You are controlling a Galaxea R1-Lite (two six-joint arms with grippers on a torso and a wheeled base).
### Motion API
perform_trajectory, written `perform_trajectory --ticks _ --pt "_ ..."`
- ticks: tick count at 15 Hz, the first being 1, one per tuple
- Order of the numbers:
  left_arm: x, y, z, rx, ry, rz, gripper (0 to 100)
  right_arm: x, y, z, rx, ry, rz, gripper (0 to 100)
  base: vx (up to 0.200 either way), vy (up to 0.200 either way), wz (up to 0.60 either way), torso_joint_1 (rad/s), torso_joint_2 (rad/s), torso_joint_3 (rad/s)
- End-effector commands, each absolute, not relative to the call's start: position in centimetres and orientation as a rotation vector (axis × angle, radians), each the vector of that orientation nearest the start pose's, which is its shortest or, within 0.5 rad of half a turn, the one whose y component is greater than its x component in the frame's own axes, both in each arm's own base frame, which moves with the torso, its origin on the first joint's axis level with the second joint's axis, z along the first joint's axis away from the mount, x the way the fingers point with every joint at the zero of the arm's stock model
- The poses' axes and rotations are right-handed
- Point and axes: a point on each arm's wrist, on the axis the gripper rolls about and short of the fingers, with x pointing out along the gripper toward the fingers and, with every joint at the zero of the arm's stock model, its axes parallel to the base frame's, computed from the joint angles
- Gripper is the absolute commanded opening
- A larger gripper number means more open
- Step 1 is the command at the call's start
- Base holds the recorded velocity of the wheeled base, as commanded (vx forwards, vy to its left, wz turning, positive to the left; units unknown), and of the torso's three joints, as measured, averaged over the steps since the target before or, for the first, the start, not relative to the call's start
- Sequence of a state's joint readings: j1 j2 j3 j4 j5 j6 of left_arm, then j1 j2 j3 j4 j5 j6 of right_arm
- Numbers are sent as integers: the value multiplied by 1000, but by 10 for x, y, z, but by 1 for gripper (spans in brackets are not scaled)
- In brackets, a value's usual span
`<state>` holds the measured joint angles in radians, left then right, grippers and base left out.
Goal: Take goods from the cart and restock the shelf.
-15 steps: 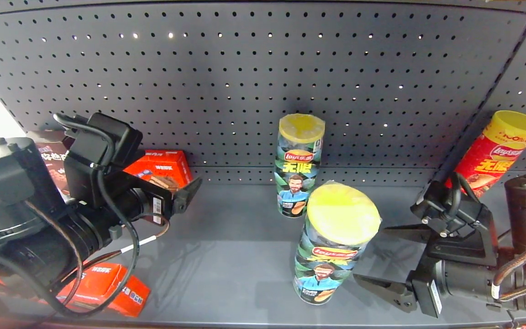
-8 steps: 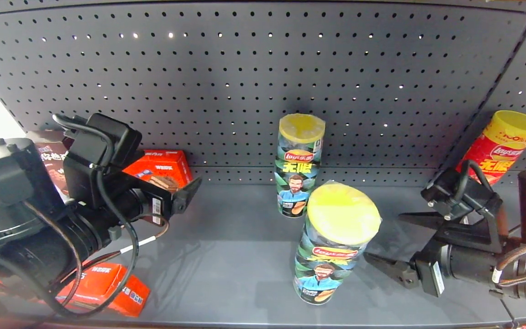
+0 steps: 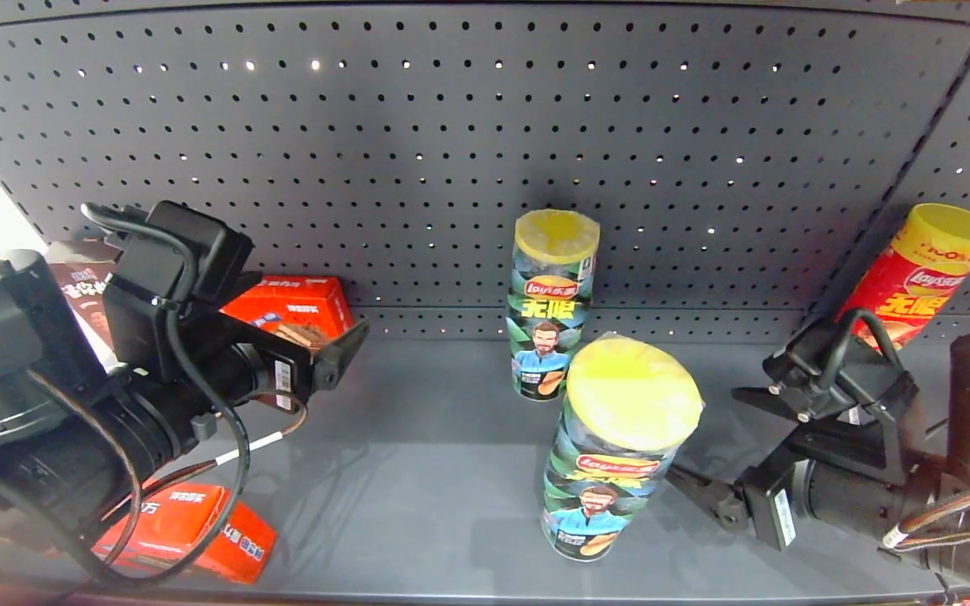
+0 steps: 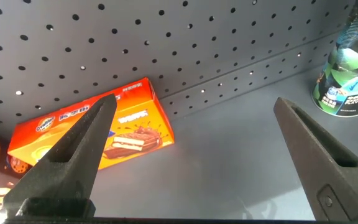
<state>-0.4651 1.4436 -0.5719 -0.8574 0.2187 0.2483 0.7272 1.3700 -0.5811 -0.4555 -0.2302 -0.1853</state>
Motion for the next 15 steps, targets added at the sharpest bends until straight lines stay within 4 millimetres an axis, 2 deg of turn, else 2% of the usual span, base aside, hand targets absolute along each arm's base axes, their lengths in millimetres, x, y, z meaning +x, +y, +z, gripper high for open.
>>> perform_trajectory --ticks 1,4,15 --pt "211 -100 211 252 -18 -246 100 155 140 190 -344 244 529 100 0 0 0 0 0 0" --pt "211 -100 212 251 -20 -245 100 150 148 189 -357 243 556 100 0 0 0 0 0 0" --pt "210 -100 212 251 -20 -245 100 161 162 186 -366 255 571 100 0 0 0 0 0 0"
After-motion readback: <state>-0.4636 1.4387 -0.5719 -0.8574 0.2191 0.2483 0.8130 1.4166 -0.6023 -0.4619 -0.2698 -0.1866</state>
